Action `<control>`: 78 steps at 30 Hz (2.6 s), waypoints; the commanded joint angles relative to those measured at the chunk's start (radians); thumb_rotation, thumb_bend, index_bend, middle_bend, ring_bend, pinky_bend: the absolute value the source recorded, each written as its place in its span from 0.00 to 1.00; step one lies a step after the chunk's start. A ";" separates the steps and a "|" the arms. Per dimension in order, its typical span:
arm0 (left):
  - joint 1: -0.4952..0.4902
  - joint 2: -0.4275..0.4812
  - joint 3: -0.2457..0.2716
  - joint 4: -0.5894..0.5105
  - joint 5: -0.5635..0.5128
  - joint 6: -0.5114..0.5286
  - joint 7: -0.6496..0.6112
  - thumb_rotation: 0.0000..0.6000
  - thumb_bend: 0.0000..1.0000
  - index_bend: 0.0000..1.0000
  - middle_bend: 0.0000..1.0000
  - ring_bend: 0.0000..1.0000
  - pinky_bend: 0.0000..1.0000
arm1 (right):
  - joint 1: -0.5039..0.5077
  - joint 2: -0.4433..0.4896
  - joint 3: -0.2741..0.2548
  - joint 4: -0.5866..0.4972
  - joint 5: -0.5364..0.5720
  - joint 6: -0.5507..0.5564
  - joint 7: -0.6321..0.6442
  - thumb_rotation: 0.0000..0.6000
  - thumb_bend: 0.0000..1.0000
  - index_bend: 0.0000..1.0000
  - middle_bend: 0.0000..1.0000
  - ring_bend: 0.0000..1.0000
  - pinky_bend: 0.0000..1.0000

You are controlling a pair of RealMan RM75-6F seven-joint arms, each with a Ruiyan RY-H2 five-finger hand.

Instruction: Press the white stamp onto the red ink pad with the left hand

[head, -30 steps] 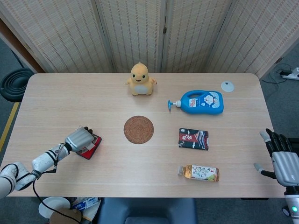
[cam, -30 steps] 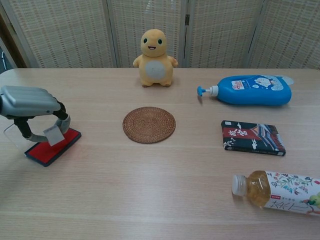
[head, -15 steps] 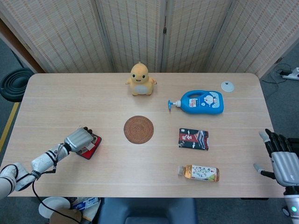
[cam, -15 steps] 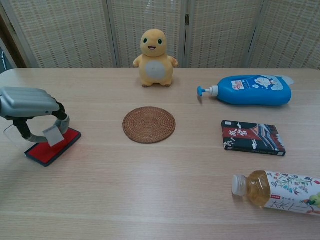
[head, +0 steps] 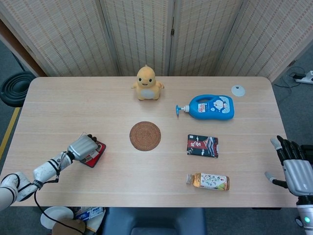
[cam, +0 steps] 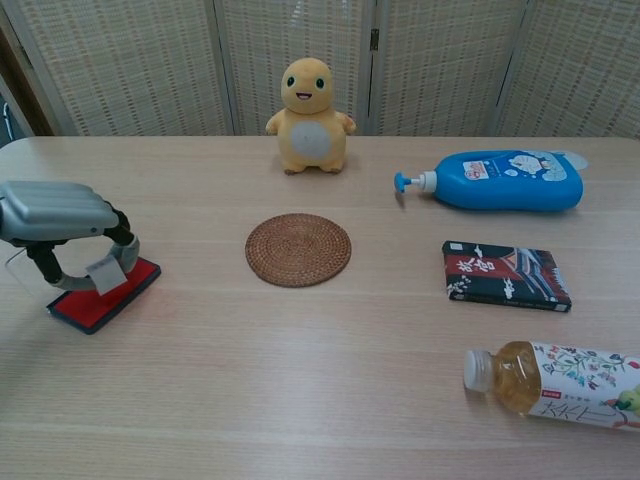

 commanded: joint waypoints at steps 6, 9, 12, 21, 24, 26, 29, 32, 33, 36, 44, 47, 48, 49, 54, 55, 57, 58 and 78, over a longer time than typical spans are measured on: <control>0.005 -0.012 0.005 0.013 0.003 0.004 -0.010 1.00 0.33 0.72 0.49 0.27 0.29 | -0.002 0.001 0.000 0.000 -0.002 0.004 0.003 1.00 0.19 0.00 0.00 0.00 0.00; 0.004 -0.006 0.001 0.004 0.002 0.010 -0.003 1.00 0.33 0.72 0.49 0.27 0.29 | -0.003 0.003 0.000 0.000 -0.003 0.008 0.006 1.00 0.19 0.00 0.00 0.00 0.00; 0.002 0.010 -0.004 -0.022 -0.001 0.012 0.018 1.00 0.33 0.72 0.49 0.27 0.29 | -0.004 0.005 -0.001 0.000 -0.007 0.009 0.010 1.00 0.19 0.00 0.00 0.00 0.00; -0.007 0.087 -0.037 -0.176 -0.041 -0.015 0.151 1.00 0.33 0.72 0.49 0.27 0.29 | -0.008 0.017 -0.004 0.002 -0.022 0.019 0.038 1.00 0.19 0.00 0.00 0.00 0.00; -0.001 0.112 -0.051 -0.238 -0.069 -0.025 0.206 1.00 0.33 0.72 0.49 0.27 0.29 | -0.008 0.021 -0.006 0.003 -0.028 0.019 0.051 1.00 0.19 0.00 0.00 0.00 0.00; 0.008 0.124 -0.060 -0.275 -0.089 -0.025 0.240 1.00 0.33 0.72 0.49 0.27 0.29 | -0.006 0.024 -0.008 0.004 -0.032 0.016 0.061 1.00 0.19 0.00 0.00 0.00 0.00; 0.030 0.138 -0.077 -0.334 -0.126 -0.015 0.306 1.00 0.33 0.72 0.49 0.27 0.29 | -0.001 0.030 -0.012 0.007 -0.040 0.004 0.081 1.00 0.19 0.00 0.00 0.00 0.00; 0.047 0.146 -0.095 -0.382 -0.161 -0.004 0.366 1.00 0.33 0.72 0.49 0.27 0.29 | 0.000 0.037 -0.018 0.009 -0.056 0.004 0.102 1.00 0.19 0.00 0.00 0.00 0.00; 0.051 0.148 -0.101 -0.396 -0.171 -0.002 0.385 1.00 0.33 0.72 0.49 0.27 0.29 | -0.001 0.040 -0.020 0.009 -0.061 0.007 0.108 1.00 0.19 0.00 0.00 0.00 0.00; 0.059 0.149 -0.111 -0.425 -0.193 -0.001 0.426 1.00 0.33 0.72 0.49 0.27 0.29 | -0.004 0.046 -0.024 0.009 -0.074 0.015 0.123 1.00 0.19 0.00 0.00 0.00 0.00; 0.079 0.094 -0.128 -0.443 -0.258 -0.020 0.524 1.00 0.33 0.71 0.49 0.27 0.29 | -0.019 0.068 -0.041 0.014 -0.126 0.058 0.184 1.00 0.19 0.00 0.00 0.00 0.00; 0.083 0.065 -0.132 -0.424 -0.272 -0.027 0.540 1.00 0.33 0.71 0.49 0.27 0.29 | -0.017 0.072 -0.046 0.018 -0.137 0.058 0.199 1.00 0.19 0.00 0.00 0.00 0.00; 0.084 0.057 -0.133 -0.419 -0.274 -0.028 0.541 1.00 0.33 0.71 0.49 0.27 0.29 | -0.017 0.073 -0.047 0.019 -0.140 0.058 0.202 1.00 0.19 0.00 0.00 0.00 0.00; 0.086 0.050 -0.134 -0.413 -0.275 -0.028 0.543 1.00 0.33 0.71 0.49 0.27 0.29 | -0.017 0.074 -0.048 0.019 -0.142 0.059 0.206 1.00 0.19 0.00 0.00 0.00 0.00; 0.093 0.022 -0.134 -0.383 -0.277 -0.029 0.540 1.00 0.33 0.71 0.49 0.27 0.29 | -0.020 0.078 -0.053 0.023 -0.155 0.069 0.218 1.00 0.19 0.00 0.00 0.00 0.00; 0.095 0.018 -0.133 -0.377 -0.277 -0.029 0.538 1.00 0.33 0.71 0.49 0.27 0.29 | -0.020 0.078 -0.054 0.023 -0.156 0.071 0.219 1.00 0.19 0.00 0.00 0.00 0.00; 0.098 0.011 -0.131 -0.365 -0.276 -0.031 0.530 1.00 0.33 0.71 0.49 0.27 0.29 | -0.022 0.078 -0.054 0.022 -0.158 0.074 0.218 1.00 0.19 0.00 0.00 0.00 0.00; 0.099 0.009 -0.131 -0.360 -0.274 -0.031 0.526 1.00 0.33 0.71 0.49 0.27 0.29 | -0.022 0.078 -0.054 0.022 -0.158 0.076 0.217 1.00 0.19 0.00 0.00 0.00 0.00; 0.110 -0.008 -0.118 -0.301 -0.228 -0.024 0.448 1.00 0.33 0.67 0.47 0.26 0.29 | -0.027 0.072 -0.055 0.016 -0.159 0.087 0.194 1.00 0.19 0.00 0.00 0.00 0.00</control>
